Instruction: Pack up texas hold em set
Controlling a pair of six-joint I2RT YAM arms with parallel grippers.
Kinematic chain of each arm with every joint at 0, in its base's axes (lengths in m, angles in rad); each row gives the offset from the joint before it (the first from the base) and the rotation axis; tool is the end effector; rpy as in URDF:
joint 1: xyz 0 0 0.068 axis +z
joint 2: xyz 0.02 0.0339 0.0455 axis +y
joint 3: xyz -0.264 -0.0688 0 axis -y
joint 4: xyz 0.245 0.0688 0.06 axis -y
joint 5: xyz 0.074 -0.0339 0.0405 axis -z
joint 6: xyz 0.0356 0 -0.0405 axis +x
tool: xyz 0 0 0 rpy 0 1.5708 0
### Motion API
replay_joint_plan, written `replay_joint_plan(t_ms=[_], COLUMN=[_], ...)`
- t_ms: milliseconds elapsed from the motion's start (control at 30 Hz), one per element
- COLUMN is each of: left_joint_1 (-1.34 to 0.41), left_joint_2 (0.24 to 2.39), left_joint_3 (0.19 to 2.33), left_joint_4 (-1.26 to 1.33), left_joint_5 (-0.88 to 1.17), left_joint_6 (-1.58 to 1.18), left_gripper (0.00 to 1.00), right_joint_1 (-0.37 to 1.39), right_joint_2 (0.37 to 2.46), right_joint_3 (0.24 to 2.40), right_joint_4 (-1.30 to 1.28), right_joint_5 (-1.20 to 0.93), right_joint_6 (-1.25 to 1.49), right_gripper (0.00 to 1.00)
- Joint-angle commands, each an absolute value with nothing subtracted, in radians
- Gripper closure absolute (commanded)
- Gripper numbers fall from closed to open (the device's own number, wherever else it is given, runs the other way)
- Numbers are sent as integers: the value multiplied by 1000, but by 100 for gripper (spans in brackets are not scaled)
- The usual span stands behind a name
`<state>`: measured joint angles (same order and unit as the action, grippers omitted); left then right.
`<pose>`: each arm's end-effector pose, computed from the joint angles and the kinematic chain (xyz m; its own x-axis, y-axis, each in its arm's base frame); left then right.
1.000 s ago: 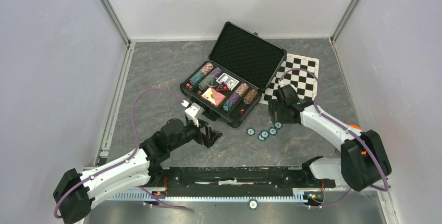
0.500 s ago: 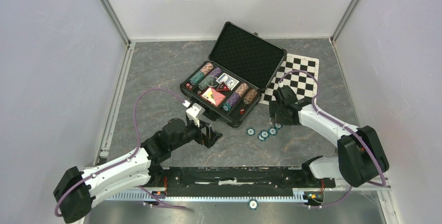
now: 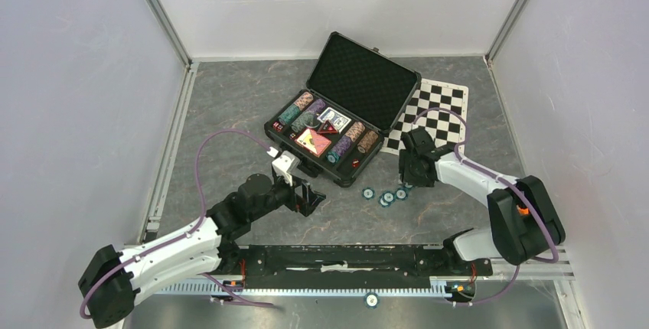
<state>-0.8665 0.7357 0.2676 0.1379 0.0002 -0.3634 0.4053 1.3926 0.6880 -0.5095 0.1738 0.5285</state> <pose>0.1124 -0.1324 0.1981 -0.4672 0.0008 -0.8842 0.6378 0.6929 -0.3363 0.2201 0.0877 0.1581 -0.9115 0.1493 -0.3832 0.1468 0.9885 0.0361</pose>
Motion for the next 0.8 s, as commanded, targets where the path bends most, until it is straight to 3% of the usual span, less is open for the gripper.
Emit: replay_joint_plan(t_ms=[0, 167, 767], left_joint_1=[-871, -871, -871], left_joint_2=[715, 715, 710], left_joint_3=[278, 278, 279], left_joint_4=[179, 179, 173], left_joint_5=[-23, -20, -23], left_joint_6=[-337, -338, -339], left_gripper=[0, 0, 0], right_joint_1=[378, 367, 367], right_joint_2=[1394, 1386, 1324], right_joint_3=[643, 634, 682], right_joint_4=[-466, -460, -520], right_joint_5=[158, 146, 147], right_joint_6=[582, 589, 572], right_gripper=[42, 48, 48])
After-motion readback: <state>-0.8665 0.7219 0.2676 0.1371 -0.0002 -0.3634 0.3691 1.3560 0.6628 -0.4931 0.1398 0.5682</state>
